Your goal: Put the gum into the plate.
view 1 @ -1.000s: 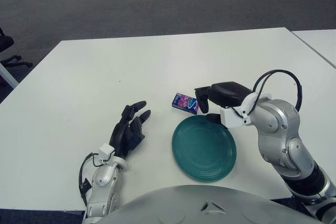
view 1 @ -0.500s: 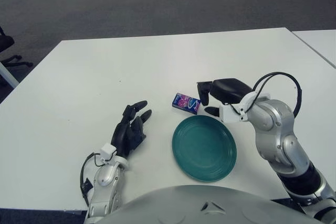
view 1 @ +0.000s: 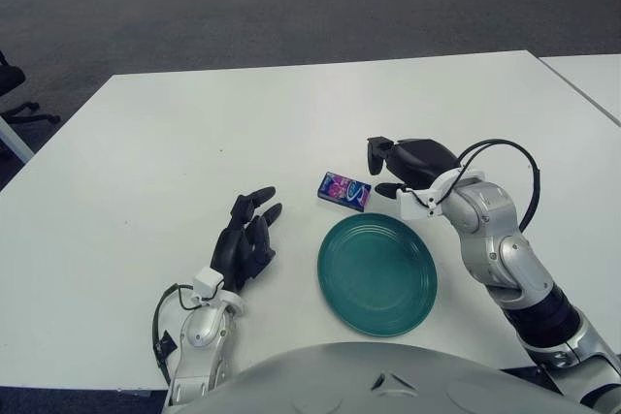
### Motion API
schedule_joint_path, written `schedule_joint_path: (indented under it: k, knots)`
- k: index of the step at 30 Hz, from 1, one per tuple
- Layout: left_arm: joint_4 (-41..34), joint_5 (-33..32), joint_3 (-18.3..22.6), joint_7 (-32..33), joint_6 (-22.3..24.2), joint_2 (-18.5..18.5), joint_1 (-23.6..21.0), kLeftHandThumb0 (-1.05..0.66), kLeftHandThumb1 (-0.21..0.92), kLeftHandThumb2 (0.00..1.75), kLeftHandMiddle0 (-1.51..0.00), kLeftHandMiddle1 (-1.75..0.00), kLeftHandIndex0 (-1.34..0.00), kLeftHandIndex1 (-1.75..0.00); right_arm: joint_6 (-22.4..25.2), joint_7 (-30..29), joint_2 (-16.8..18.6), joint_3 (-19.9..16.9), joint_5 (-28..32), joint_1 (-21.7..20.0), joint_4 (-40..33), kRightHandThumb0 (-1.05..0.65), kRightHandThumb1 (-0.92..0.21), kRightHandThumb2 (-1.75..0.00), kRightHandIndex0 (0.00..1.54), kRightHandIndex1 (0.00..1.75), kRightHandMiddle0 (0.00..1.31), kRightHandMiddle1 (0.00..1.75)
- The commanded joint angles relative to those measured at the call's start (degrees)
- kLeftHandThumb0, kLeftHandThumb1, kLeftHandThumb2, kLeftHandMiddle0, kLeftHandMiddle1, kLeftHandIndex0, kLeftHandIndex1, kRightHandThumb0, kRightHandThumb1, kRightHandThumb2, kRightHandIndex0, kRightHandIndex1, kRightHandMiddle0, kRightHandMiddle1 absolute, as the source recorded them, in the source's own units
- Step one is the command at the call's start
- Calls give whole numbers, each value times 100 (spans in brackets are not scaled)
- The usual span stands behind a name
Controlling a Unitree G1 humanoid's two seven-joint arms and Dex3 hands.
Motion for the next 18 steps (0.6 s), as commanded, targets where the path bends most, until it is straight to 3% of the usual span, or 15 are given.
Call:
schedule_joint_path:
  k: [1, 6, 12, 18]
  knots:
    - [80, 48, -84, 51, 130, -22, 76, -84, 92, 93, -49, -34, -10, -95, -84, -161, 39, 30, -176, -223, 253, -77, -92, -51, 16, 118, 0, 98]
    - [80, -90, -125, -18, 155, -64, 74, -85, 92, 92, -52, -36, -12, -96, -56, -319, 202, 170, -353, -280, 596, -78, -92, -52, 14, 117, 0, 81]
    - [110, -332, -192, -146, 137, -115, 70, -84, 92, 90, -49, -47, -14, -96, -13, -808, 458, 345, -471, -195, 1187, -78, -92, -55, 6, 135, 0, 71]
    - [155, -368, -248, -159, 81, -148, 56, -83, 92, 90, -48, -50, -14, -96, 11, -807, 472, 390, -502, -95, 1159, -79, -92, -57, 3, 137, 0, 62]
